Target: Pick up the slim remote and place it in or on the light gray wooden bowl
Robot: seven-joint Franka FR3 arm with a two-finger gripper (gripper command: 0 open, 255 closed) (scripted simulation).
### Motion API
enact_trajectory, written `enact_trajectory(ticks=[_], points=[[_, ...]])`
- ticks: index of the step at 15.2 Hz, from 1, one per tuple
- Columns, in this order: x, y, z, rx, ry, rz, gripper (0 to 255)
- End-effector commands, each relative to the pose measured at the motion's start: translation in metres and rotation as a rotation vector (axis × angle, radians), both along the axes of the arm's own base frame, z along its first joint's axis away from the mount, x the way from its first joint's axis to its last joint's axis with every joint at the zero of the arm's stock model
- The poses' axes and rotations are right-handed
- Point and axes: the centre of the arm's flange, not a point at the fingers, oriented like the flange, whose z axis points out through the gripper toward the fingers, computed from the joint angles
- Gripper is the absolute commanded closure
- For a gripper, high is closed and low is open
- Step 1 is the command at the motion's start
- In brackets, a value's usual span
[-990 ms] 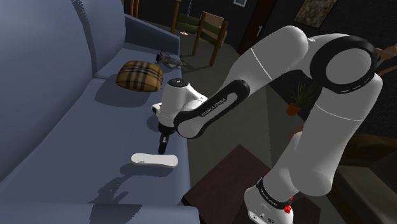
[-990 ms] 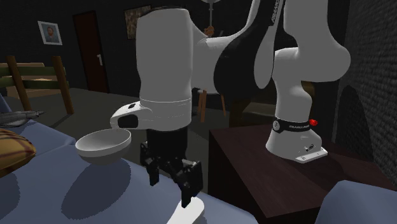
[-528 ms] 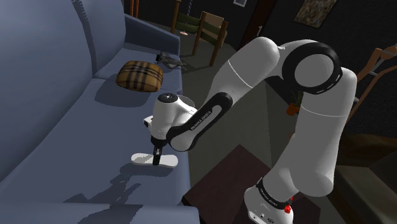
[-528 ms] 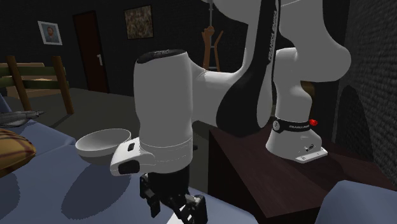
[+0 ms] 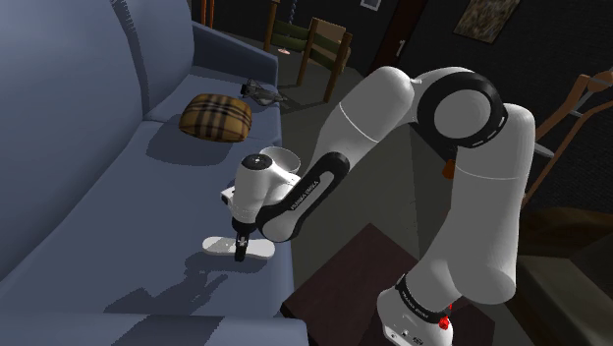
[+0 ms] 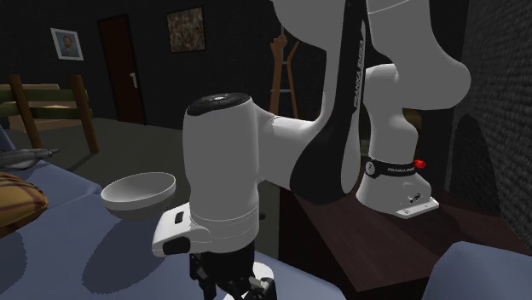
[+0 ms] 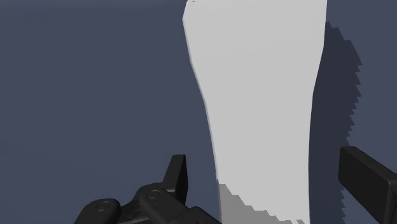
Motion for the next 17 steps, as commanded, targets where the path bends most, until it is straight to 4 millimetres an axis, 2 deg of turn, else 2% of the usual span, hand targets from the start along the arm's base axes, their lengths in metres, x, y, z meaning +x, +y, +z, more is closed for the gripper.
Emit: enact_trajectory(ticks=[1, 4, 5, 14, 17], points=[[0.000, 0.000, 0.000, 0.000, 0.000, 0.000, 0], [0.000, 0.000, 0.000, 0.000, 0.000, 0.000, 0], [0.000, 0.000, 0.000, 0.000, 0.000, 0.000, 255], [0.000, 0.000, 0.000, 0.000, 0.000, 0.000, 255], [0.000, 0.000, 0.016, 0.000, 0.000, 0.000, 255]])
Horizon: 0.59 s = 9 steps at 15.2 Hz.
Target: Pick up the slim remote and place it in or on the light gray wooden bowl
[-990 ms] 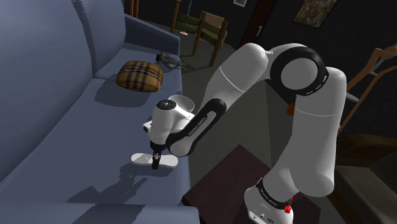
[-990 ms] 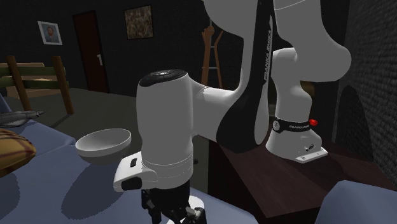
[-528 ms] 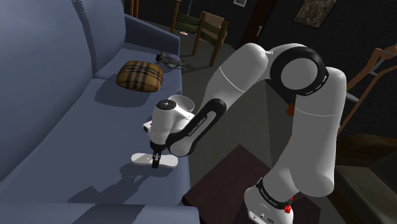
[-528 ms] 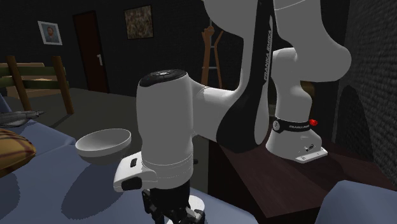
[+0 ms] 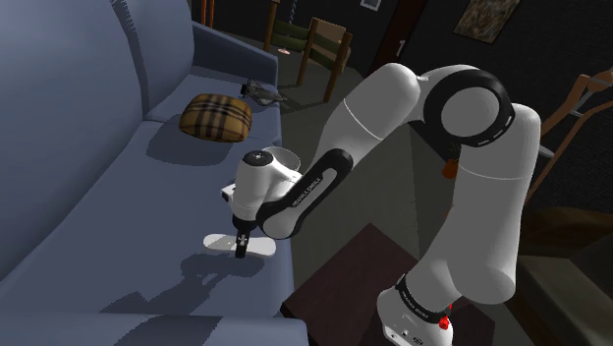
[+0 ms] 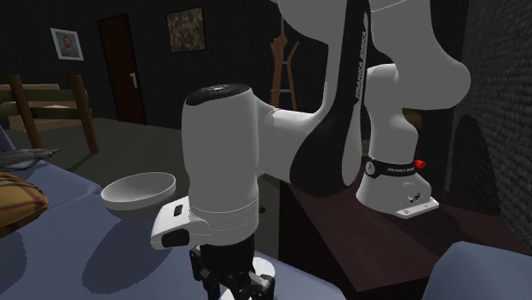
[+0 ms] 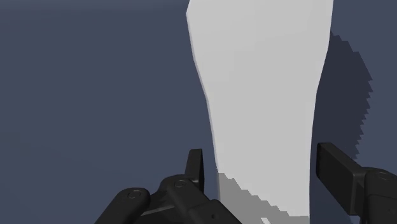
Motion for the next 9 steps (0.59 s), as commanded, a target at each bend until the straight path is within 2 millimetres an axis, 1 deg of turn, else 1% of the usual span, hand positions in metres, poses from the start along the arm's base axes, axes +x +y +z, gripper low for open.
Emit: enact_trajectory(ticks=[1, 9], points=[[0.000, 0.001, 0.011, 0.000, 0.000, 0.000, 255], [0.000, 0.001, 0.053, 0.000, 0.000, 0.000, 255]])
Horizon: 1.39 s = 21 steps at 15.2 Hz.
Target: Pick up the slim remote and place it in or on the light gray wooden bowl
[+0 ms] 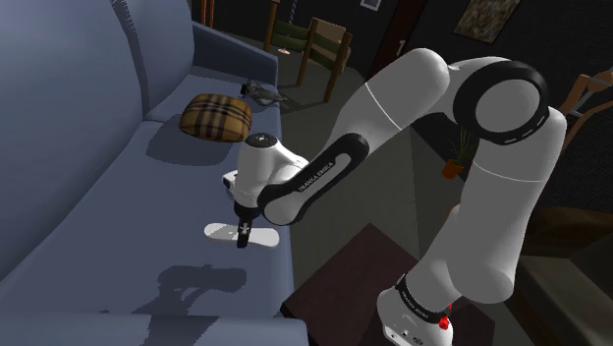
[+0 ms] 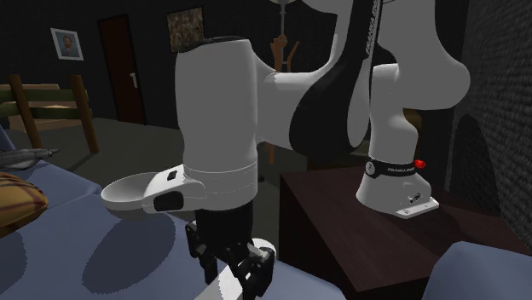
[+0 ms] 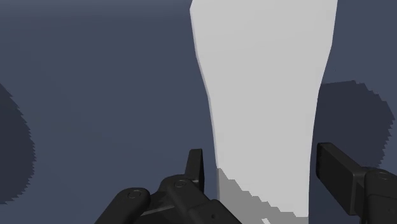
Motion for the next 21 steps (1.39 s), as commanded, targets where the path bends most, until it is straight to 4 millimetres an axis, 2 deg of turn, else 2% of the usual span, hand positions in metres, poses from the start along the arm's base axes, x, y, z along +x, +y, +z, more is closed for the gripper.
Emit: enact_trajectory(ticks=[1, 19, 21], points=[[-0.001, 0.001, 0.010, 0.000, 0.000, 0.000, 255], [-0.001, 0.001, 0.103, 0.000, 0.000, 0.000, 255], [0.014, -0.021, 0.103, 0.000, 0.000, 0.000, 255]])
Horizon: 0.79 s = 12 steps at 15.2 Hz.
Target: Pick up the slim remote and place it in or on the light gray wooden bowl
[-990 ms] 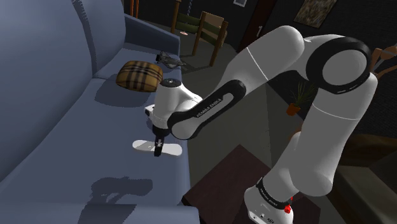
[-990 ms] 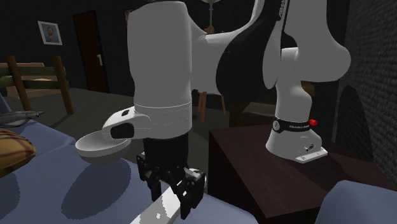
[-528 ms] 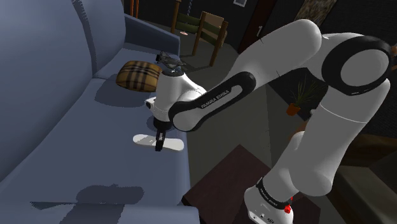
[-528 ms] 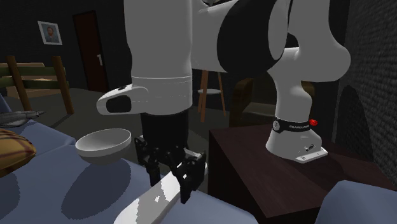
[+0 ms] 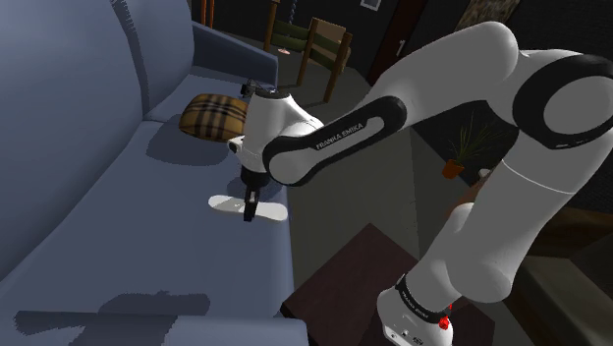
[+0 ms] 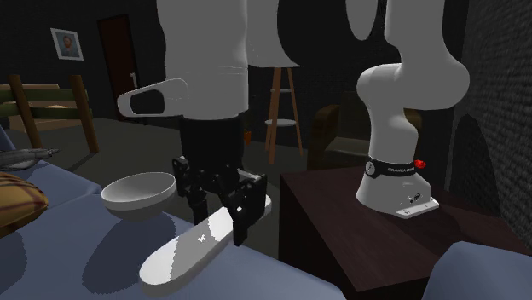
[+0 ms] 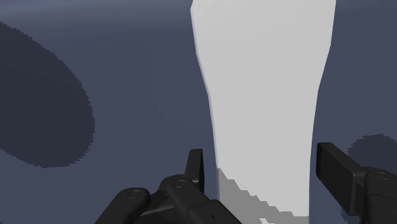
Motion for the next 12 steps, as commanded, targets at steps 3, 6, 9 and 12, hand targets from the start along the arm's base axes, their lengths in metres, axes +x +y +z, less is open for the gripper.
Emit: enact_trajectory(ticks=[3, 6, 9, 12], points=[[0.027, -0.043, 0.001, 0.000, 0.000, 0.000, 255], [0.049, -0.076, 0.002, 0.000, 0.000, 0.000, 255], [0.070, -0.109, 0.002, 0.000, 0.000, 0.000, 255], [0.092, -0.143, 0.003, 0.000, 0.000, 0.000, 255]])
